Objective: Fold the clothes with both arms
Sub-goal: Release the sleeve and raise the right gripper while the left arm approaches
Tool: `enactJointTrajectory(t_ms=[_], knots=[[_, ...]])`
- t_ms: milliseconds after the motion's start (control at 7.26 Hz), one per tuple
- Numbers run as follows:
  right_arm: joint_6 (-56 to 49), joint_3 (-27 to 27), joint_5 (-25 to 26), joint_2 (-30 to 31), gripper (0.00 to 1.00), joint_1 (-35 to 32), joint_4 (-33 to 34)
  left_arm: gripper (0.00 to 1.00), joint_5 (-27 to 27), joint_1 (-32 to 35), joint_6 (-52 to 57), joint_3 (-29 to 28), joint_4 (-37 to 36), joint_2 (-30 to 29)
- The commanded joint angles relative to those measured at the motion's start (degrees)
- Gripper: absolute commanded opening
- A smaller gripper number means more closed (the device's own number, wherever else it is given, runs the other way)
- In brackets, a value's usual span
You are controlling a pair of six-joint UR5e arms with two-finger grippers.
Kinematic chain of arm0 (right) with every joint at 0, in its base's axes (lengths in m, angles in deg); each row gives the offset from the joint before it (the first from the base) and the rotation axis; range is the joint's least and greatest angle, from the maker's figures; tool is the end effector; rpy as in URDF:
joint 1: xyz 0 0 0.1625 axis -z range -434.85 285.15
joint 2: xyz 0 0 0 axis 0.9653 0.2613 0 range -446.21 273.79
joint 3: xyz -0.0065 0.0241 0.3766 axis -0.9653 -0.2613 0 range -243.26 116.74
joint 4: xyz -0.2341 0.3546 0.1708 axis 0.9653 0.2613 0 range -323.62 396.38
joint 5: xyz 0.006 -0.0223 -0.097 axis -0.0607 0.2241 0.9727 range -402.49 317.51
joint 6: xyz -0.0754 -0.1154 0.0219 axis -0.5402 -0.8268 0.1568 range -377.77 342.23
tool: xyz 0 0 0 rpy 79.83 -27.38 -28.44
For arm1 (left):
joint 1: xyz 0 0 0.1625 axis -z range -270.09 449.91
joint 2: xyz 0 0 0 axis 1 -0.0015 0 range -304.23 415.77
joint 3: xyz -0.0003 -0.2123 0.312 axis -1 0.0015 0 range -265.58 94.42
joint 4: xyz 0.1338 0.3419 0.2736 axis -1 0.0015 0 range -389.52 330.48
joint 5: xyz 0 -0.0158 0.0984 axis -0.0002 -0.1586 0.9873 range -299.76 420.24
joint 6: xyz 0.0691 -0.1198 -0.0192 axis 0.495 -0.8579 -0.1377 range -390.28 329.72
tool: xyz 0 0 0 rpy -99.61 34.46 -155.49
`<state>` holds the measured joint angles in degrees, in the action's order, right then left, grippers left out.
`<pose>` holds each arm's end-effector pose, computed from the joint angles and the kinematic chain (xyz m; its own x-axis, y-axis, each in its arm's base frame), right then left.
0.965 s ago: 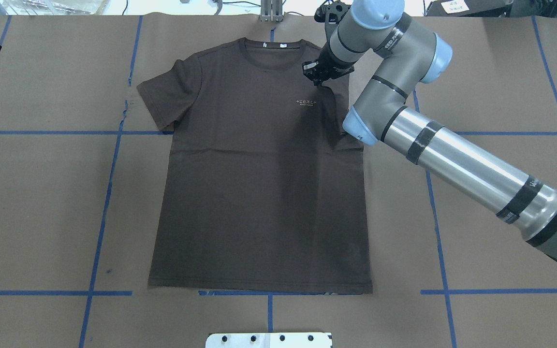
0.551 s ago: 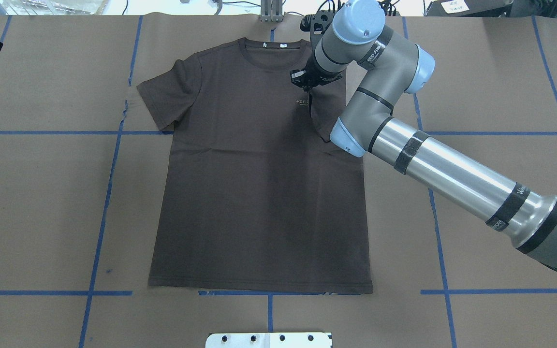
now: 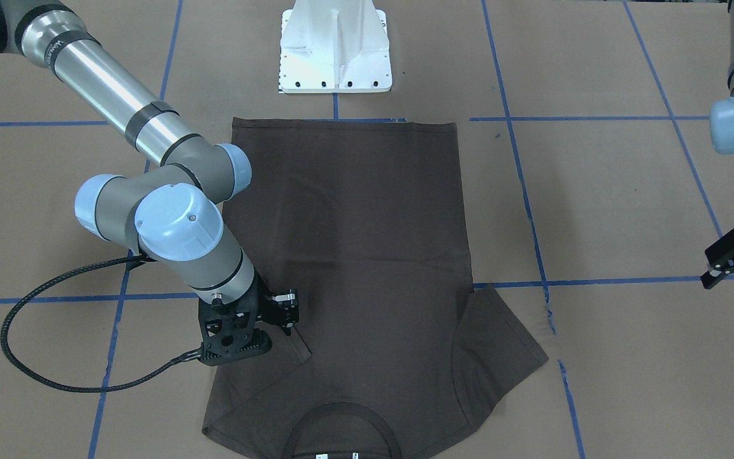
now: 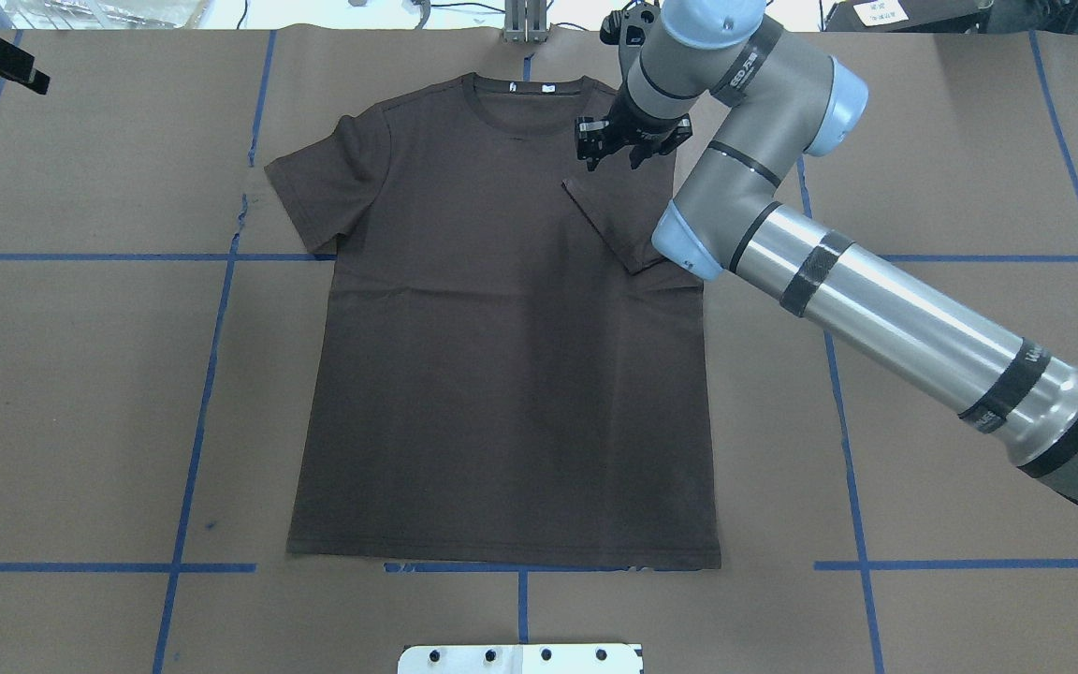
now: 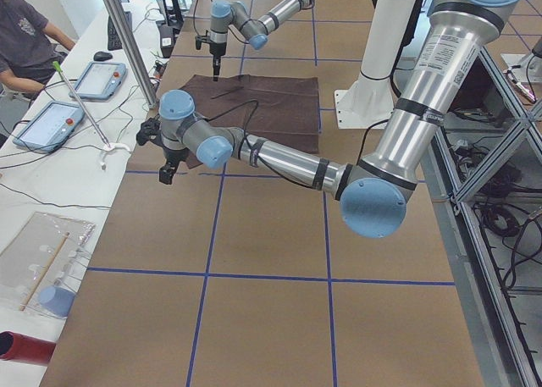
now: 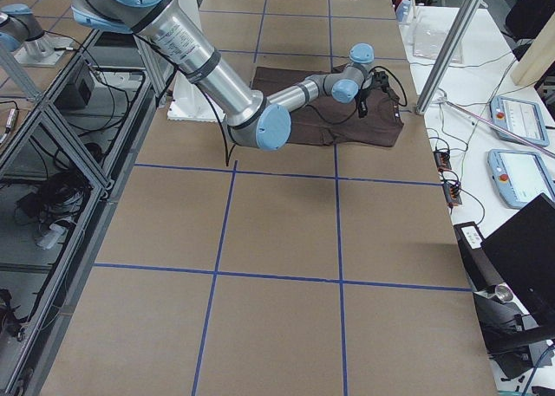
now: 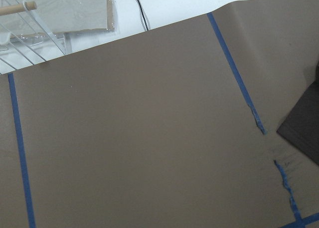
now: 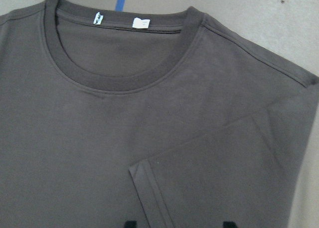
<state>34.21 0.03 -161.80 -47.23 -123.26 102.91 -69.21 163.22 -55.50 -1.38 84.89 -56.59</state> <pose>-0.5155 -0.6787 0.2275 0.6049 -0.1276 0.7860 -0.0493 0.9792 0.1969 0.1611 -0.6923 0.4027 0.6532 0.2536 -0.7135 0.0680 0.9188 0.3888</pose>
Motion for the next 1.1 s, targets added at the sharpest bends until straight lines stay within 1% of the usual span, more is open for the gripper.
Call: enactJointTrajectory(t_ms=[0,138,276,413,551,689,827,965], knots=[[-0.8,15.3,-8.9,8.6,1.0,-4.7,13.0,1.0,5.6,-7.4,-14.4,-0.3,5.5,-2.1],[-1.4,22.3,-9.1,14.8,1.0,-4.9,13.1,1.0,10.8,-11.1,-19.5,-1.9,8.6,-3.8],[-2.6,26.5,-9.1,17.3,1.0,-6.2,15.8,1.0,14.2,-13.3,-24.8,-7.2,16.3,-5.2],[-7.5,30.3,-8.9,17.5,1.0,-6.4,23.2,1.0,19.9,-16.4,-29.7,-12.3,22.1,-6.9],[-16.2,34.0,-8.4,18.2,1.0,-6.7,29.4,1.0,25.3,-19.1,-30.2,-13.9,22.0,-8.2],[-18.0,35.8,-8.5,19.8,1.0,-6.7,29.8,1.0,25.9,-19.9,-31.5,-14.2,21.9,-8.4],[-18.1,36.0,-9.7,20.0,1.0,-6.8,29.5,1.0,26.5,-20.8,-32.0,-16.4,22.2,-9.5],[-17.7,35.9,-13.3,20.4,1.0,-7.1,29.3,1.0,28.6,-21.8,-32.3,-19.4,22.5,-11.5]])
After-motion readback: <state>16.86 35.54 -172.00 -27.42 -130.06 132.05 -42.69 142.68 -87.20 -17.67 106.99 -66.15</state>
